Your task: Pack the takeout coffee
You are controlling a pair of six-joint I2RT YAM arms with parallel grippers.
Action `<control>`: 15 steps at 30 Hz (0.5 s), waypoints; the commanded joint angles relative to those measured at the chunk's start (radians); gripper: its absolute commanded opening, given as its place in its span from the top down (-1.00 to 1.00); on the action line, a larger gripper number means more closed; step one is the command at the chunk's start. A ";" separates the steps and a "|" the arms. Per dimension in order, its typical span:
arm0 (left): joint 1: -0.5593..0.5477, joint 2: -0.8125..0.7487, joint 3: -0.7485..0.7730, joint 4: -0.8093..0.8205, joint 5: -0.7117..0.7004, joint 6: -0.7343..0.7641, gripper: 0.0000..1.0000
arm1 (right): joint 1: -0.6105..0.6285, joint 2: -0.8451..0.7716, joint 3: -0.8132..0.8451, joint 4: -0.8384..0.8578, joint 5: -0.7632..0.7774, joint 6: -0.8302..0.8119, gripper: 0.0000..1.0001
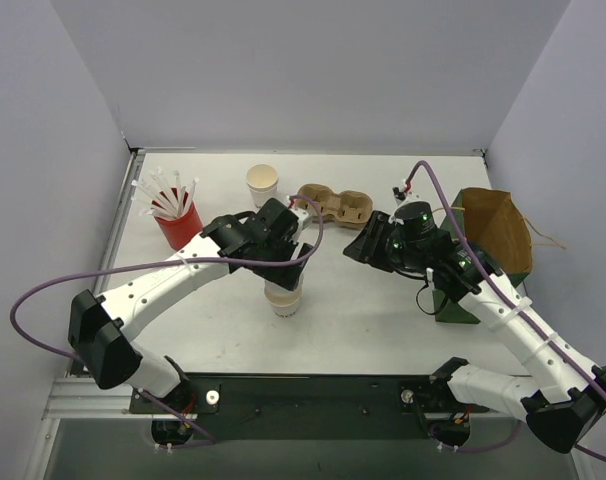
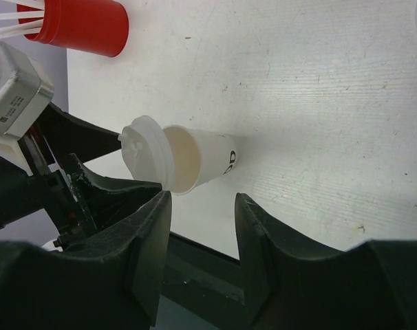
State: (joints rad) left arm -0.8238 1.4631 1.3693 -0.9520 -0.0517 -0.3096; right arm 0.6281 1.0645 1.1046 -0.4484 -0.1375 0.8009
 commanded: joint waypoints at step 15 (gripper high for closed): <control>-0.051 0.108 0.100 -0.113 -0.074 0.055 -0.50 | 0.007 -0.012 -0.029 0.013 0.018 -0.012 0.26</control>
State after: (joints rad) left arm -0.8665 1.5566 1.4227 -1.0451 -0.1162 -0.2749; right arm 0.6292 1.0645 1.0859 -0.4480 -0.1379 0.8009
